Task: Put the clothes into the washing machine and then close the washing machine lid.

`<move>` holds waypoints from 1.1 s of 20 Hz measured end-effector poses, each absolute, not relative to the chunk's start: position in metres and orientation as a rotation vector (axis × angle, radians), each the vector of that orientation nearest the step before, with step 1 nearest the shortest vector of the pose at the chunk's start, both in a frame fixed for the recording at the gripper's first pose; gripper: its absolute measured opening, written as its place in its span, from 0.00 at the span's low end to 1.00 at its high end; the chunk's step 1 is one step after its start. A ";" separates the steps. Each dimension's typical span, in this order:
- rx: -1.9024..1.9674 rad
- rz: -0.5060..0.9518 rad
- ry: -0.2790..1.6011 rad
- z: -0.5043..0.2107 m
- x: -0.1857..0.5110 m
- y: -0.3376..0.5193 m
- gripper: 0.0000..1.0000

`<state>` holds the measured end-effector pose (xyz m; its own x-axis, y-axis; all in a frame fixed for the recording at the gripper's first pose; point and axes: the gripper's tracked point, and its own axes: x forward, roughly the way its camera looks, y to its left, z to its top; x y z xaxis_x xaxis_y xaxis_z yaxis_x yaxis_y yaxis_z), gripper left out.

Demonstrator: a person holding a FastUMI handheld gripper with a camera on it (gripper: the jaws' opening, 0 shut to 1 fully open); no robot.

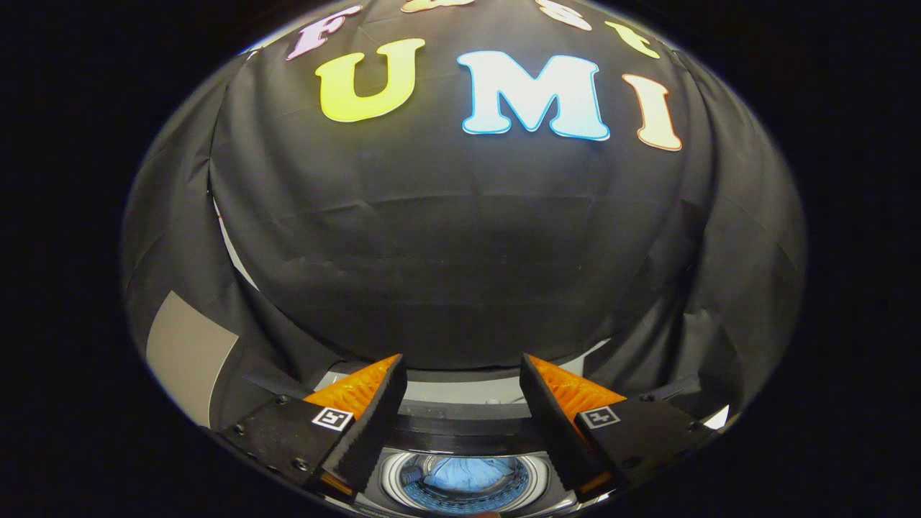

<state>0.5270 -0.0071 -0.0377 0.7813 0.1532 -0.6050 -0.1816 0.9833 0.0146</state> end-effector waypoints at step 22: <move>-0.044 0.182 0.505 -0.034 0.521 -0.010 0.99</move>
<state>0.5211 -0.0102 -0.0344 0.8591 0.1629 -0.4851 -0.1846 0.9828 0.0030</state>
